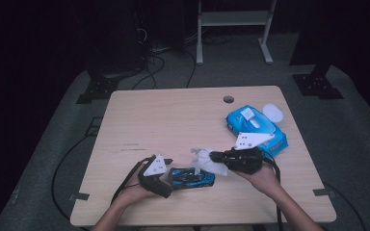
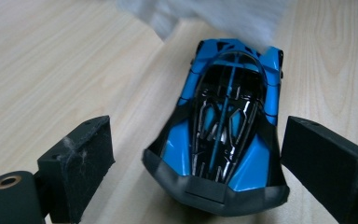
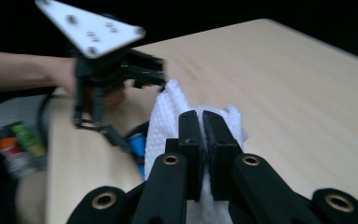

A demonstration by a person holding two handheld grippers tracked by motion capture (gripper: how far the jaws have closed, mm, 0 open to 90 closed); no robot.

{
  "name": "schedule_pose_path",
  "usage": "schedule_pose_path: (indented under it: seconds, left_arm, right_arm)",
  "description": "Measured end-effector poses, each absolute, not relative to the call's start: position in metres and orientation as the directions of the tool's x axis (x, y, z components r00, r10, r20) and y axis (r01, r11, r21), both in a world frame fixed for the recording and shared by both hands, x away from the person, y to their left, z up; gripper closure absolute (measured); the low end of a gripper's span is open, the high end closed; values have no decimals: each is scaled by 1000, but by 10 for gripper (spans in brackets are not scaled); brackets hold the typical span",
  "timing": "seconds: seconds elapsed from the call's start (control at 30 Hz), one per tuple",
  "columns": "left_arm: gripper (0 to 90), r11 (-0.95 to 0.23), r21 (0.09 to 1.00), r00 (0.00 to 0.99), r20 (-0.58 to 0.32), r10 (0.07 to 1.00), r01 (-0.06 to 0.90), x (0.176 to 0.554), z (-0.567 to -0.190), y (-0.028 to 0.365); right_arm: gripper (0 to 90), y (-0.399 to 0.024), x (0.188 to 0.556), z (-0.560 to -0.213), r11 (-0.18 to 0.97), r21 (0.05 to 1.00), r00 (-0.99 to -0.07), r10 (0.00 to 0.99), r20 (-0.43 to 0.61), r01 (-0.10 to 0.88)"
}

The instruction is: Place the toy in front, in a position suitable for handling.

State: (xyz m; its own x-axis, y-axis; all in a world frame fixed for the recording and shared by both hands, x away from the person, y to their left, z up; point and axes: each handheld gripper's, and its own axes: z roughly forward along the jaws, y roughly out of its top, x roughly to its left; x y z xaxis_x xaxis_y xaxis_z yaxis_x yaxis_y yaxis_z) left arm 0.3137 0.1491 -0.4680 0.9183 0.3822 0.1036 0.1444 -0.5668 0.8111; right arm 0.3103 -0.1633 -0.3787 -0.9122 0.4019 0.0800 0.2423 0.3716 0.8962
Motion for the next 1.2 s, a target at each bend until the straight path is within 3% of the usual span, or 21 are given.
schedule_pose_path:
  seconds: [0.33, 0.53, 0.63, 0.8, 1.03, 1.2]
  left_arm:
    - [86, -622, 766, 932, 89, 352, 161, 319, -477, 142]
    - [92, -641, 747, 938, 69, 340, 177, 323, -481, 139]
    - [131, -645, 744, 947, 56, 318, 172, 324, -481, 139]
    - [181, -650, 739, 944, 60, 323, 175, 322, -481, 135]
    - [199, -638, 744, 933, 53, 355, 200, 328, -481, 135]
    - [200, -627, 749, 925, 52, 377, 214, 333, -481, 138]
  right_arm:
    - [837, -138, 313, -411, 522, 814, -950, 291, 110, 255]
    - [565, -125, 318, -431, 613, 766, -959, 284, 15, 194]
    - [533, -119, 322, -437, 600, 774, -953, 303, 13, 201]
    - [590, -109, 330, -448, 607, 763, -943, 333, 11, 223]
    - [840, -114, 340, -454, 564, 779, -929, 365, 62, 274]
    - [870, -129, 342, -460, 562, 770, -912, 407, 60, 301]
